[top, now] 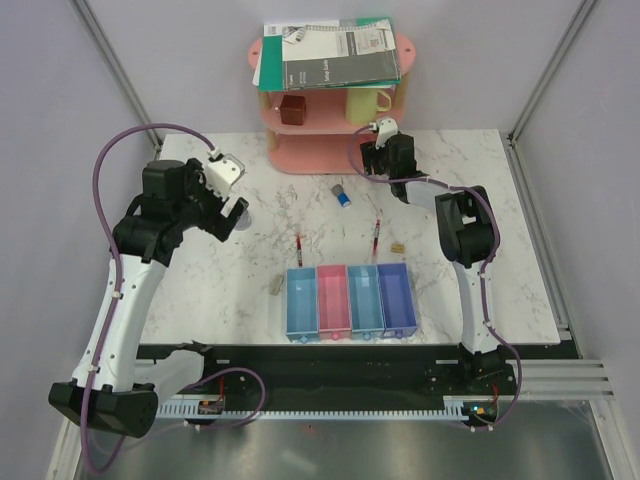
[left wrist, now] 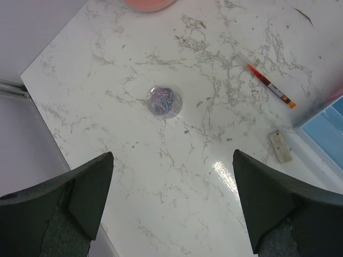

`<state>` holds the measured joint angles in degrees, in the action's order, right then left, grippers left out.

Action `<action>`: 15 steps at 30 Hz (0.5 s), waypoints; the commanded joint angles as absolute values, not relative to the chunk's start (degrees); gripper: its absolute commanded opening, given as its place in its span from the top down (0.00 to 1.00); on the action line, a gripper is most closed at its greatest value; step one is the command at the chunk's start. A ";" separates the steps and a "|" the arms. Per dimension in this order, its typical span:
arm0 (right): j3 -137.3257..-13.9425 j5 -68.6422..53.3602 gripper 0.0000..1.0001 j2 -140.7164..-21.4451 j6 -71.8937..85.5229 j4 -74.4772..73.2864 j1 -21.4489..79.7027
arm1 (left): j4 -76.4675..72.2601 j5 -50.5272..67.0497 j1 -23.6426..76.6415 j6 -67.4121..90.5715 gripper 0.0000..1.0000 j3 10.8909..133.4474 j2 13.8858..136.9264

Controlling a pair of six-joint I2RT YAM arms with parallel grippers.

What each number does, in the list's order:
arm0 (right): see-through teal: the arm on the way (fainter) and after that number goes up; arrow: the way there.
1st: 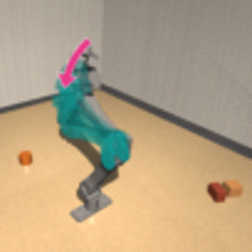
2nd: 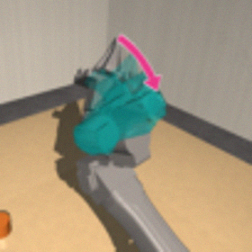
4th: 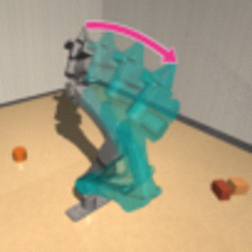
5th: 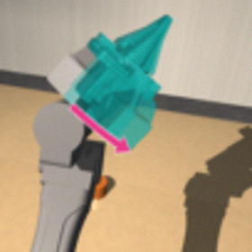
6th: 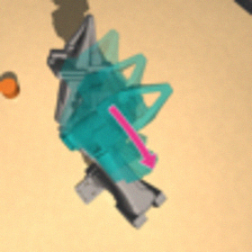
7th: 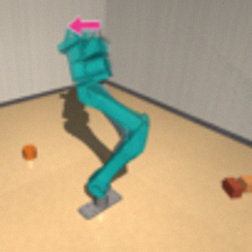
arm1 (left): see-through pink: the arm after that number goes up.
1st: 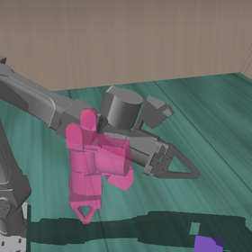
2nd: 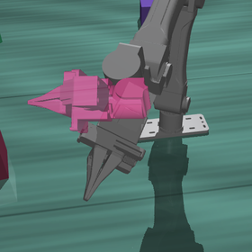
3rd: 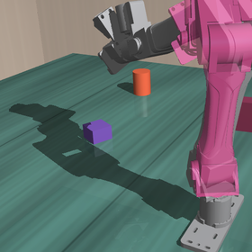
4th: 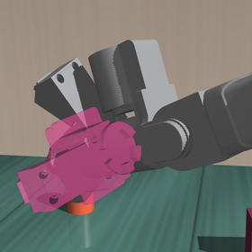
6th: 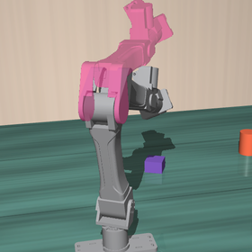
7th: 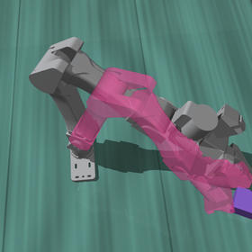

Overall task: Sort the stationery into containers
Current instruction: Pick up the stationery from the center of the board.

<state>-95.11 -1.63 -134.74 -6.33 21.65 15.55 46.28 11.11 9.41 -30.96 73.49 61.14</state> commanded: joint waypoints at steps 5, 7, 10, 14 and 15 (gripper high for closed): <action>-97.12 -2.28 0.37 -135.44 -3.60 18.90 15.73 | 45.97 10.99 9.58 -32.87 0.00 77.87 62.14; -96.42 -2.46 0.38 -135.09 -3.52 18.90 15.73 | 45.88 11.16 9.58 -32.87 0.00 78.05 62.14; -96.15 -2.02 0.46 -134.74 -3.43 18.11 15.82 | 45.97 11.60 9.58 -32.87 0.00 78.13 62.31; -94.75 -2.02 0.66 -133.51 -3.60 17.32 15.91 | 45.97 11.87 9.58 -32.87 0.00 78.22 62.23; -94.31 -2.02 0.69 -133.07 -3.60 17.31 15.91 | 45.97 11.87 9.58 -32.87 0.00 78.31 62.23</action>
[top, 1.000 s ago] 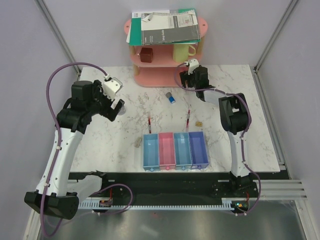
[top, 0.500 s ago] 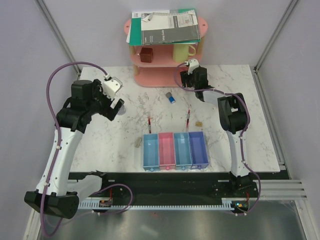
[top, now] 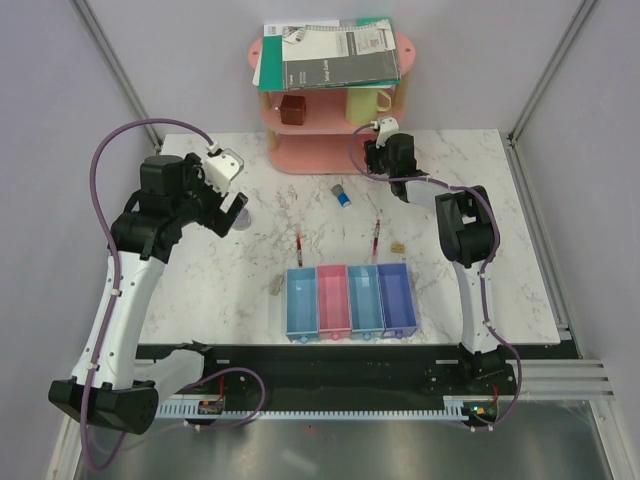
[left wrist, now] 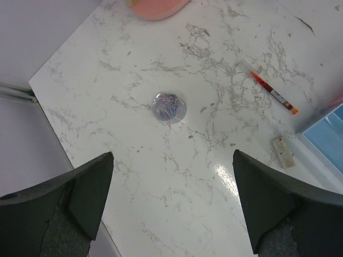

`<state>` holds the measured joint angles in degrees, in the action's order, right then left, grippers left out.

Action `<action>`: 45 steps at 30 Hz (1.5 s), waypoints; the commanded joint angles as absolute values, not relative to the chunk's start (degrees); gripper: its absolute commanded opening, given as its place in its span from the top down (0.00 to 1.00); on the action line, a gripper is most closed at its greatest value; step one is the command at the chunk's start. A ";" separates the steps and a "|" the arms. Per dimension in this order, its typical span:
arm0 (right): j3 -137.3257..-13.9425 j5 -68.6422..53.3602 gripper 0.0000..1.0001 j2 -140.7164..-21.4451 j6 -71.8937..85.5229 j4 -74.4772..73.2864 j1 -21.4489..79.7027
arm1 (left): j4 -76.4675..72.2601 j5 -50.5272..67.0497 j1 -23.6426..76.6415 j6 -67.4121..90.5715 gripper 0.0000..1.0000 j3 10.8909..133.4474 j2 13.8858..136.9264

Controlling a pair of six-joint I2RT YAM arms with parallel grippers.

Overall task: Sort the stationery into containers
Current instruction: Pick up the stationery from the center of the board.

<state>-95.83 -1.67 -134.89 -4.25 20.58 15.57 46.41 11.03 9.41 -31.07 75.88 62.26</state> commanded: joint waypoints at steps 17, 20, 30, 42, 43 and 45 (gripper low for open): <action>-84.12 -2.99 1.00 -118.49 -10.19 12.40 16.52 | 47.81 18.01 9.75 -30.77 0.00 76.90 60.30; -80.60 -3.51 1.00 -114.01 -12.12 11.52 16.52 | 48.25 18.98 10.02 -30.41 0.00 76.90 60.21; -76.99 -5.44 1.00 -103.28 -21.07 0.65 16.96 | 50.00 23.62 10.55 -30.67 0.00 77.69 59.41; -71.73 -6.68 1.00 -76.68 -43.67 -20.38 19.68 | 61.78 44.79 11.25 -29.71 0.00 89.29 72.84; -70.85 -6.33 1.00 -74.73 -45.25 -20.83 20.21 | 62.83 46.56 11.25 -29.71 0.00 90.17 73.73; -68.22 -5.28 1.00 -68.86 -49.29 -21.44 22.32 | 64.24 51.91 11.34 -29.79 0.00 92.89 76.79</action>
